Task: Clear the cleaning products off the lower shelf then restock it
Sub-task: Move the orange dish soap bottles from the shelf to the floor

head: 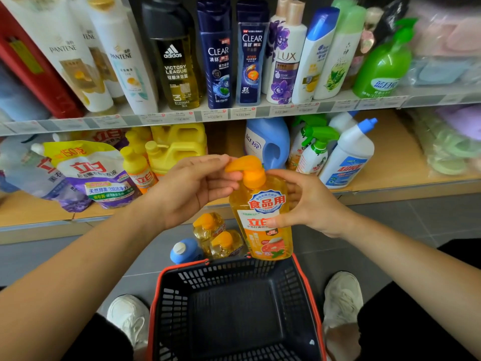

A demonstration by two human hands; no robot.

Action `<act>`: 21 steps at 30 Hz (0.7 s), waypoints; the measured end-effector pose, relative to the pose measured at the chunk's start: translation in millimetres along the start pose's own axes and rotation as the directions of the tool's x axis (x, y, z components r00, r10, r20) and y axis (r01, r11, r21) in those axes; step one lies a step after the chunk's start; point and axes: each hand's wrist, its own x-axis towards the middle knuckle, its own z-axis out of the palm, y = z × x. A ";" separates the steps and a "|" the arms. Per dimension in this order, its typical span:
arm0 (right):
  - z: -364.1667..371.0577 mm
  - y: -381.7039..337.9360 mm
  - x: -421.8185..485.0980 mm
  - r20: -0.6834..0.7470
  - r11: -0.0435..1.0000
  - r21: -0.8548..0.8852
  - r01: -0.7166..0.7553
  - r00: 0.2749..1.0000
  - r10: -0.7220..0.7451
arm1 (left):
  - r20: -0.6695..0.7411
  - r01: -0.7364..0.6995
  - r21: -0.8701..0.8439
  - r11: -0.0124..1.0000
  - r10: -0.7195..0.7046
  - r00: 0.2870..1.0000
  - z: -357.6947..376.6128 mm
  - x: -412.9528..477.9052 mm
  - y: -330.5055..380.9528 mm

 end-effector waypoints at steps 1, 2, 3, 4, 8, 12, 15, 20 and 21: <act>-0.2 1.6 0.2 0.001 1.000 -0.016 0.000 1.000 0.000 | 0.006 0.026 -0.022 0.999 -0.026 1.000 -0.3 0.0 -1.3; -0.5 2.9 0.1 0.003 1.000 -0.030 -0.001 1.000 0.001 | 0.017 0.045 -0.039 0.998 -0.044 0.999 -0.8 -0.3 -2.5; -0.7 3.8 0.1 0.007 0.999 -0.043 -0.001 1.000 0.001 | 0.029 0.059 -0.054 0.997 -0.058 0.998 -1.4 -0.6 -4.0; -0.9 4.5 0.0 0.012 0.998 -0.055 0.000 1.000 0.001 | 0.040 0.069 -0.062 0.996 -0.067 0.997 -2.4 -0.9 -5.0; -2.6 5.4 0.9 0.024 0.996 -0.093 0.006 1.000 -0.004 | 0.032 0.054 -0.028 0.998 -0.053 0.998 -4.5 -0.7 -5.9; -3.3 6.1 3.0 0.012 0.988 -0.149 0.032 0.999 -0.031 | -0.076 0.019 0.094 0.995 -0.012 0.997 -4.9 0.9 -6.5; -3.9 7.6 4.3 0.002 0.981 -0.187 0.050 0.999 -0.051 | -0.114 -0.039 0.215 0.976 0.065 0.991 -6.7 1.1 -9.5; -2.6 8.4 4.0 -0.012 0.968 -0.244 0.062 0.998 -0.067 | -0.072 -0.202 0.479 0.854 0.268 0.961 -7.9 -1.0 -18.0; -2.1 8.6 3.7 -0.020 0.965 -0.256 0.062 0.997 -0.069 | -0.054 -0.240 0.538 0.808 0.317 0.947 -7.4 -1.3 -19.9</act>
